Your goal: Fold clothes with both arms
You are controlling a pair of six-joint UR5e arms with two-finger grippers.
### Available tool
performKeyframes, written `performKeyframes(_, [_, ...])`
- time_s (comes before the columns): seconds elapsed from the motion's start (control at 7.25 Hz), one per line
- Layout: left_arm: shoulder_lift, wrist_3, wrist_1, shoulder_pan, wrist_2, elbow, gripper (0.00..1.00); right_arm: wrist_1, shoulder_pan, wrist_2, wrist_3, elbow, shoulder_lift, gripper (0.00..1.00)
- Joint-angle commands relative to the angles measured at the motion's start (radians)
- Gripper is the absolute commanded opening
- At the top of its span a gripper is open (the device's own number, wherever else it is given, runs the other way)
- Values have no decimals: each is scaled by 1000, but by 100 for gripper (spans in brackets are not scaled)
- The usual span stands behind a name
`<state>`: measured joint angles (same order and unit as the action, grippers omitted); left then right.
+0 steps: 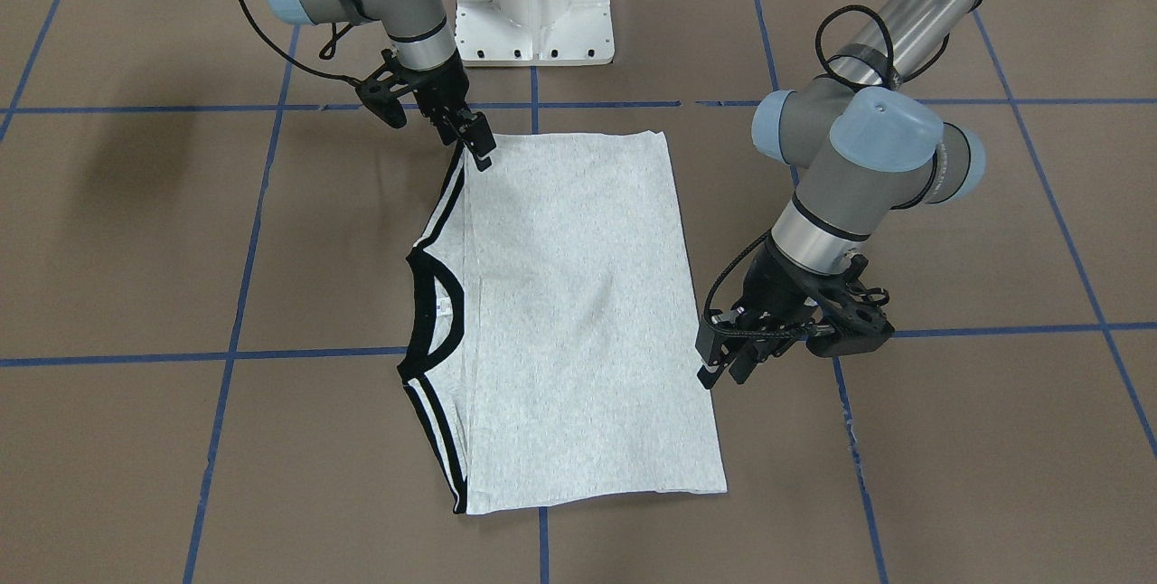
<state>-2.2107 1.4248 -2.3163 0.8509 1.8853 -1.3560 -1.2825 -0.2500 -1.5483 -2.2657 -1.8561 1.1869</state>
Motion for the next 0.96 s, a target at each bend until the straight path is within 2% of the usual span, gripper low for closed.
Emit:
performKeyframes(0.0, [0, 2, 0, -1, 0, 0, 51, -102, 14, -1, -2, -54, -4, 92])
performKeyframes(0.83, [2, 20, 0, -10, 0, 0, 52, -93, 32, 5, -71, -26, -10, 93])
